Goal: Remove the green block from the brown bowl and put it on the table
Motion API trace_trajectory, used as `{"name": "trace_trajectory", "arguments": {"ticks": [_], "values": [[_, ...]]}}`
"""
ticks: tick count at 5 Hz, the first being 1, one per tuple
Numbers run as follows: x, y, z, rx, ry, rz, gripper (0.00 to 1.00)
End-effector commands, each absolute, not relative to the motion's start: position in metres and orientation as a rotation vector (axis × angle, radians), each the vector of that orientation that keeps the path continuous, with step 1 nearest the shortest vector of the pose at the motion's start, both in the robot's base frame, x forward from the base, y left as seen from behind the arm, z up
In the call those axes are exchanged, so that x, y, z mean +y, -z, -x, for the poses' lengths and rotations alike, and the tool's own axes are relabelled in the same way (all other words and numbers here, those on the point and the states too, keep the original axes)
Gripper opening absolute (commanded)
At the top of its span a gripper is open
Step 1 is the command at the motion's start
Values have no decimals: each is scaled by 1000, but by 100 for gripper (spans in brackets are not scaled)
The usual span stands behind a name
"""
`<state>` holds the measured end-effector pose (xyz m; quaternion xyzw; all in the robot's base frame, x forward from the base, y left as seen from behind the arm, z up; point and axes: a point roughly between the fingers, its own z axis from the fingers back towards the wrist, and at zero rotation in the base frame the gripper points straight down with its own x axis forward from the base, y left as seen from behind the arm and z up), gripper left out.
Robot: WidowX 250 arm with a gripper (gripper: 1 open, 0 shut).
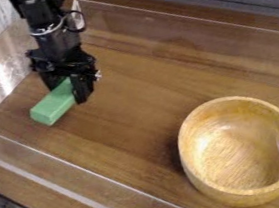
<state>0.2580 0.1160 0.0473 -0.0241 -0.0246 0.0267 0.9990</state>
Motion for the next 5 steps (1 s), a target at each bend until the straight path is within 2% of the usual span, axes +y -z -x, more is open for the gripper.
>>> {"name": "trace_trajectory", "arguments": {"ticks": [1, 2, 4, 5], "values": [[118, -59, -276, -92, 11, 37, 0], [121, -64, -272, -79, -30, 48, 0], [134, -63, -271, -58, -80, 71, 0], [120, -60, -268, -46, -15, 80, 0]]}}
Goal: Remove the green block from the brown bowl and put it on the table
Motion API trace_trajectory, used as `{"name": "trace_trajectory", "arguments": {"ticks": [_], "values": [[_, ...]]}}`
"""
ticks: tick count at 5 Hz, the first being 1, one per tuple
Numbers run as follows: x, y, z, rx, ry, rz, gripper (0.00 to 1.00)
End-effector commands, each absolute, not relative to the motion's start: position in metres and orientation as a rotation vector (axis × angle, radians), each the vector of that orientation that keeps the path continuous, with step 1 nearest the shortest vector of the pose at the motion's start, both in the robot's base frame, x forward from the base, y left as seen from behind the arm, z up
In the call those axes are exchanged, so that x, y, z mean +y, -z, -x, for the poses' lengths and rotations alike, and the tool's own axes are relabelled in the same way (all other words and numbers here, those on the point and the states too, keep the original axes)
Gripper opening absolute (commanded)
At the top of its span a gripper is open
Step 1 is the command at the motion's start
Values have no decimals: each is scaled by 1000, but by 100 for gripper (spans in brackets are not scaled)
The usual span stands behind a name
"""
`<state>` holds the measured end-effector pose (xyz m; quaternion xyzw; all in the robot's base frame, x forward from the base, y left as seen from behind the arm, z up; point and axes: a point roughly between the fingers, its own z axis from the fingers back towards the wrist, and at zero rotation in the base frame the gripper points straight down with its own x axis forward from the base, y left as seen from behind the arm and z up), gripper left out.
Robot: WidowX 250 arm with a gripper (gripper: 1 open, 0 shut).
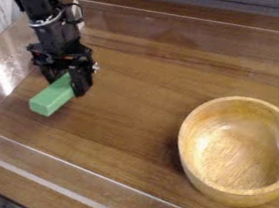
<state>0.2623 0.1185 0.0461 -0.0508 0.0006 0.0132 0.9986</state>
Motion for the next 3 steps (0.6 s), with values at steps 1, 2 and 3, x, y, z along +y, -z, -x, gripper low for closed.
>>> {"name": "trace_trajectory", "arguments": {"ticks": [1, 2, 3], "values": [[105, -58, -266, -35, 52, 88, 0], [102, -55, -270, -28, 36, 97, 0], [100, -53, -274, -21, 17, 108, 0]]}}
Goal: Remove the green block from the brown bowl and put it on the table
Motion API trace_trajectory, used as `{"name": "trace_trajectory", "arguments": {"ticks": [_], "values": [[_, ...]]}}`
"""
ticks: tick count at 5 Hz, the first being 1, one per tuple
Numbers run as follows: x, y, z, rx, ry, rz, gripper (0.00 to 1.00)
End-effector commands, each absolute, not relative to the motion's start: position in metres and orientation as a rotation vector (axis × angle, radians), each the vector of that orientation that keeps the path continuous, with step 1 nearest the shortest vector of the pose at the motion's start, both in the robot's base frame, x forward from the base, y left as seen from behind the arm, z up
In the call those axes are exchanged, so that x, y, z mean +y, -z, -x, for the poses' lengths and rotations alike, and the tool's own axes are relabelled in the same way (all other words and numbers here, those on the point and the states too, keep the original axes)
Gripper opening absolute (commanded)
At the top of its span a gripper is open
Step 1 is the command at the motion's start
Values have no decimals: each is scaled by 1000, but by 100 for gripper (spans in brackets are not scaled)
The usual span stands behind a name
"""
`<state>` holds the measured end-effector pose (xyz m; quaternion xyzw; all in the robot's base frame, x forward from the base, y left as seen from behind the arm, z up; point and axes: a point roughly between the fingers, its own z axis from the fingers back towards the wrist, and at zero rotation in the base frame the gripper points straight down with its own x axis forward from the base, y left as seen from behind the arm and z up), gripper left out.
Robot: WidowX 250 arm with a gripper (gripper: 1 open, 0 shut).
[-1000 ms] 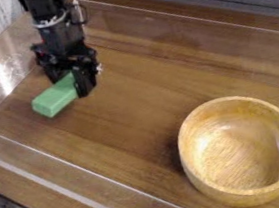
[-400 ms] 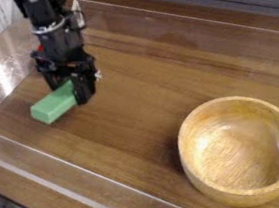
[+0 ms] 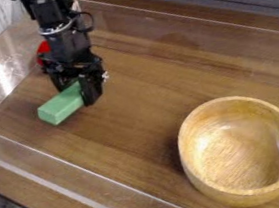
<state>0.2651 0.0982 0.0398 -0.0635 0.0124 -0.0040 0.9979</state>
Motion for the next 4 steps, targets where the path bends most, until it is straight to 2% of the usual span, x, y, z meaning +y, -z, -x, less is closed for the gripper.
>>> {"name": "trace_trajectory", "arguments": {"ticks": [1, 4], "values": [[98, -55, -273, -10, 6, 118, 0], [88, -57, -263, 26, -9, 136, 0]]}}
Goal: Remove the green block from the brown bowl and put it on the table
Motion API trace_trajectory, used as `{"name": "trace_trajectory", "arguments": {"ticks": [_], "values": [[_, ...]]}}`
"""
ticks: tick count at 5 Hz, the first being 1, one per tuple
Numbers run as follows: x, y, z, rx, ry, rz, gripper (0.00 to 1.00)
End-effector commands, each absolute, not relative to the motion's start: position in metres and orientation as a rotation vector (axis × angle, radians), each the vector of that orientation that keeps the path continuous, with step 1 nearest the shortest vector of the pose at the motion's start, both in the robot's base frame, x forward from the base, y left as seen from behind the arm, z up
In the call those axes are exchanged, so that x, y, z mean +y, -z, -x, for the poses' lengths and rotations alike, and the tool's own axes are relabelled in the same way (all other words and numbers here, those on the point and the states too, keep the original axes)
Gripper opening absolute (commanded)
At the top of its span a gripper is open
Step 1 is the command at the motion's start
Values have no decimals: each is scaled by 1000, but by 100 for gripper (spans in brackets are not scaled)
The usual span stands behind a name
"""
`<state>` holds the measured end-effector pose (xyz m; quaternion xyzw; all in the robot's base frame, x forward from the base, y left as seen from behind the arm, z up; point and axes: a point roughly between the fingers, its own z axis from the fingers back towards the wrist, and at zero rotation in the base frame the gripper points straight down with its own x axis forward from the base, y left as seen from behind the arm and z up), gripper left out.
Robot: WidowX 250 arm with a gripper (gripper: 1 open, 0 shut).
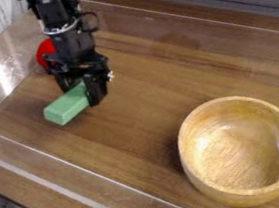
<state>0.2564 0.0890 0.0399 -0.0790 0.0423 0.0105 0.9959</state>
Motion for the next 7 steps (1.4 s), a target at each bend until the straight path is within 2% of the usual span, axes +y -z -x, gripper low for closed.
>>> {"name": "trace_trajectory", "arguments": {"ticks": [1, 3, 4, 5, 7], "values": [[93, -48, -260, 43, 50, 140, 0], [100, -33, -258, 72, 164, 153, 0], [83, -30, -260, 75, 172, 170, 100], [66, -29, -262, 77, 178, 186, 100], [86, -47, -255, 67, 133, 208, 100]]}}
